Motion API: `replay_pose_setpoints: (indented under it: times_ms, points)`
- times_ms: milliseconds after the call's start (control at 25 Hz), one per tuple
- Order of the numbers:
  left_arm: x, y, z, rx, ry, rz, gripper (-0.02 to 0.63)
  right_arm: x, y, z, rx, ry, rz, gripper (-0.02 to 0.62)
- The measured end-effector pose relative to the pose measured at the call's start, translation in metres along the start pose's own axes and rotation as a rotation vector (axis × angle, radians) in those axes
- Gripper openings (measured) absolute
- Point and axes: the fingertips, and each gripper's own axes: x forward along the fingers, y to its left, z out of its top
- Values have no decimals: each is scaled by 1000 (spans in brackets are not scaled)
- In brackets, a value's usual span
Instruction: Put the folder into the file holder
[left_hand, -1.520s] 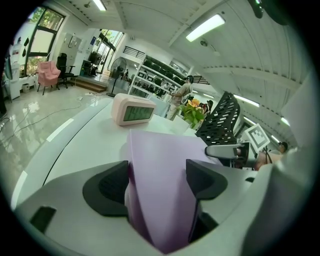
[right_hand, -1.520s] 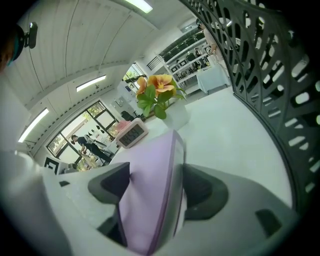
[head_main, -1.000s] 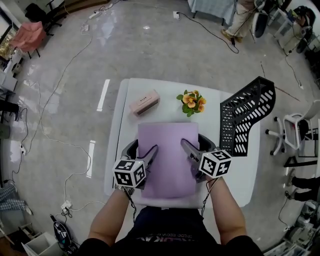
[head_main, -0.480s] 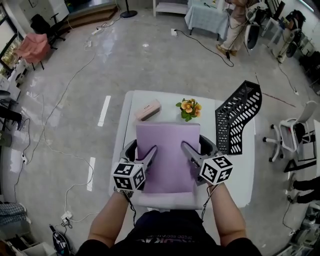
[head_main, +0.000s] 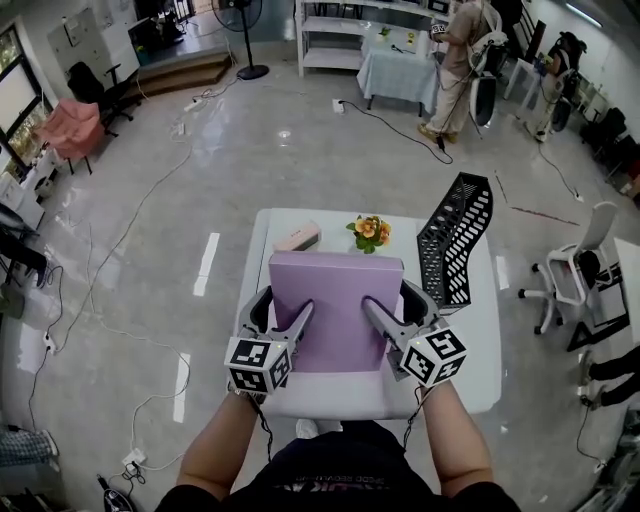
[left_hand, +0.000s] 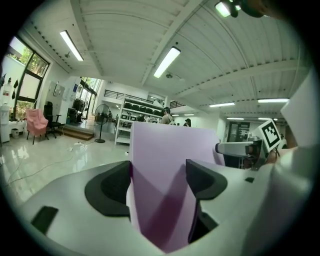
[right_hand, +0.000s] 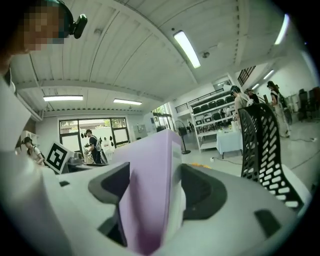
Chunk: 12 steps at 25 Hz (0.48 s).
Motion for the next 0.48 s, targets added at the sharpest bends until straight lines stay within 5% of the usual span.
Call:
replay_pose_setpoints:
  times_ms: [480]
  points:
    - [-73,-38,4,87,-103,-77,339,-76,54,-1,-75,-78,-43,321]
